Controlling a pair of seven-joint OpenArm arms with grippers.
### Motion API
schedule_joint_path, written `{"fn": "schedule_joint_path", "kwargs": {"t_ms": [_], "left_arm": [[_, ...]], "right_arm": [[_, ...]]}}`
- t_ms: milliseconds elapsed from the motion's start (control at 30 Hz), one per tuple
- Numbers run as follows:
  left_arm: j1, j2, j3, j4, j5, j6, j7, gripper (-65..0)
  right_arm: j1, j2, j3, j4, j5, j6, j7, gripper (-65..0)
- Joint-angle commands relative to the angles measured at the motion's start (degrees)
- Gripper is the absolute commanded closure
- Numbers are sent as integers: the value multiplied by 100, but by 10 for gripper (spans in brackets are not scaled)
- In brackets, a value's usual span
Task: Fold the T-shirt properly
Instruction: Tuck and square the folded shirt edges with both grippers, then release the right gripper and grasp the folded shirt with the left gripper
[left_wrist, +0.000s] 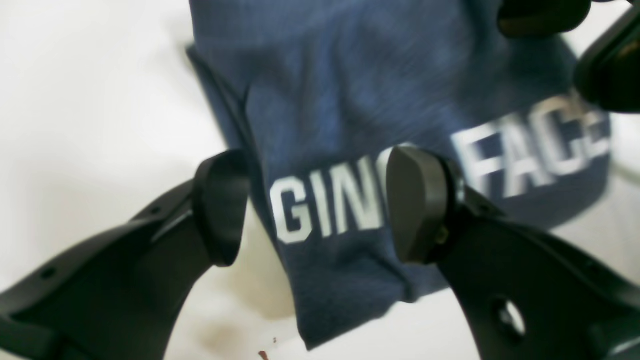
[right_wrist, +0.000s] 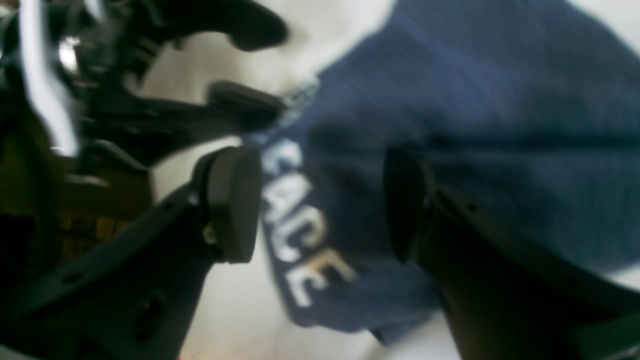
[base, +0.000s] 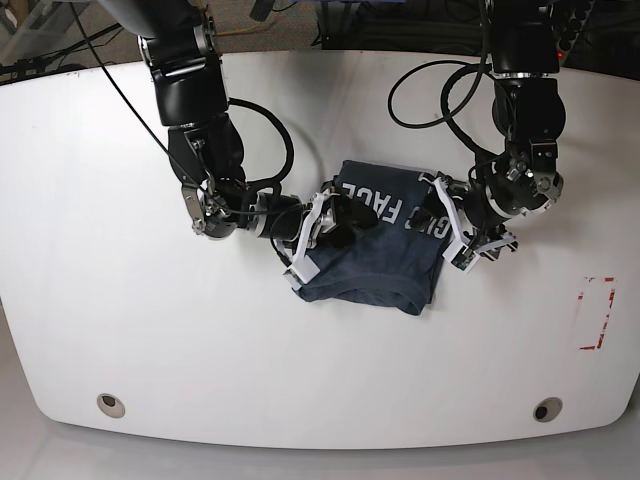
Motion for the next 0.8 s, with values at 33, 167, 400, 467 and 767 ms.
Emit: {"fn": "schedule_joint_path", "kwargs": {"t_ms": [33, 167, 400, 467, 767], "left_arm": [[-124, -34, 60, -382, -93, -12, -132, -392], [-62, -166, 87, -716, -93, -12, -352, -392], [69, -482, 385, -1024, -119, -12, -809, -392], [113, -509, 368, -962, -128, -12, -809, -392], [447, -632, 113, 137, -128, -12, -712, -392]], "right_arm": [[98, -12, 4, -29, -363, 60, 319, -357], [89, 41, 39, -275, -829, 60, 406, -357], [89, 419, 57, -354, -961, 60, 406, -355], [98, 481, 48, -345, -961, 60, 398, -355], [124, 639, 48, 68, -961, 60, 354, -355]]}}
